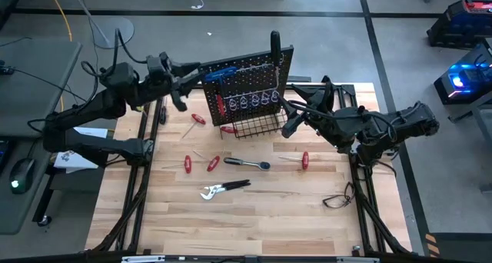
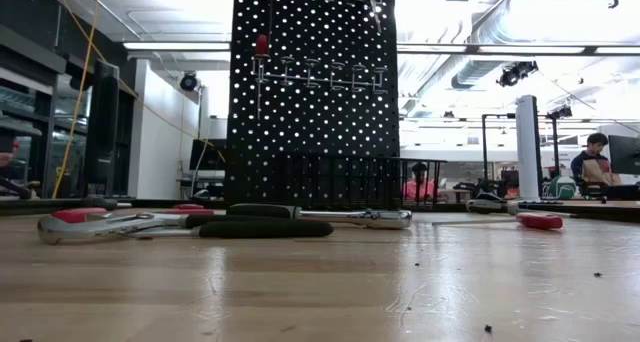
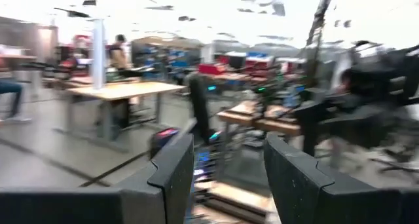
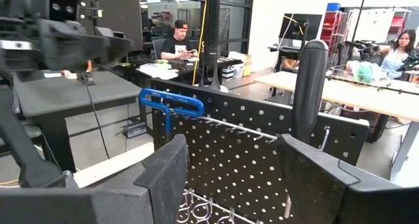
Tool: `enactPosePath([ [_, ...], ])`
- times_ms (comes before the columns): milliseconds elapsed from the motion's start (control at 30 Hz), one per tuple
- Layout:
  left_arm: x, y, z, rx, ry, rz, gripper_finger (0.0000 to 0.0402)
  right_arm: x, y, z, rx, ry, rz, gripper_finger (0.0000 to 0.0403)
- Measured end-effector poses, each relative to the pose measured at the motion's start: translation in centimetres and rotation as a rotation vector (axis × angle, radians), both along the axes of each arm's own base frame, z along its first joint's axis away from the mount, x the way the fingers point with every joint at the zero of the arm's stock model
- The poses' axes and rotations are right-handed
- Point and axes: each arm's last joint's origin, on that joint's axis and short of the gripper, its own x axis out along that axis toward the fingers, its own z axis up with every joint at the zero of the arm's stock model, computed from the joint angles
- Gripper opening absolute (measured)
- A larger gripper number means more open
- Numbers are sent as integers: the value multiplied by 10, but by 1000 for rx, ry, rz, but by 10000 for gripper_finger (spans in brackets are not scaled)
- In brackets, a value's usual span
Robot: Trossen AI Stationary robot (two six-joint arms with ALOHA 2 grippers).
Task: Hang tools onto peg board
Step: Hang the gray screwdriver on the peg board
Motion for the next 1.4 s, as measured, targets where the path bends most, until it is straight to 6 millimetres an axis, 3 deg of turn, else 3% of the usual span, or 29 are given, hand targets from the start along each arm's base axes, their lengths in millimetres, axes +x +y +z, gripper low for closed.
enactPosePath([
  [400,24,-55,-12,-86,66,-299,168,-10,-3,7,-13,-5,9,224],
  [533,45,-83,-45,-204,311,-383,168,-19,-5,12,-23,4,31,224],
  [700,78,-116,-106,-207,727,-414,168,-27,-7,8,4,52,155,224],
  [767,93,-125,-127,-226,816,-409,168,-28,-6,2,42,88,214,224],
  [933,122,-138,-157,-337,863,-436,168,-34,-4,-23,214,266,348,224],
  [1067,132,-144,-163,-444,827,-464,168,-37,-1,-47,348,396,391,224],
  [1267,125,-152,-163,-578,798,-437,168,-35,10,-93,445,484,377,224],
  [1400,105,-167,-185,-728,785,-391,168,-36,12,-144,617,539,308,224],
])
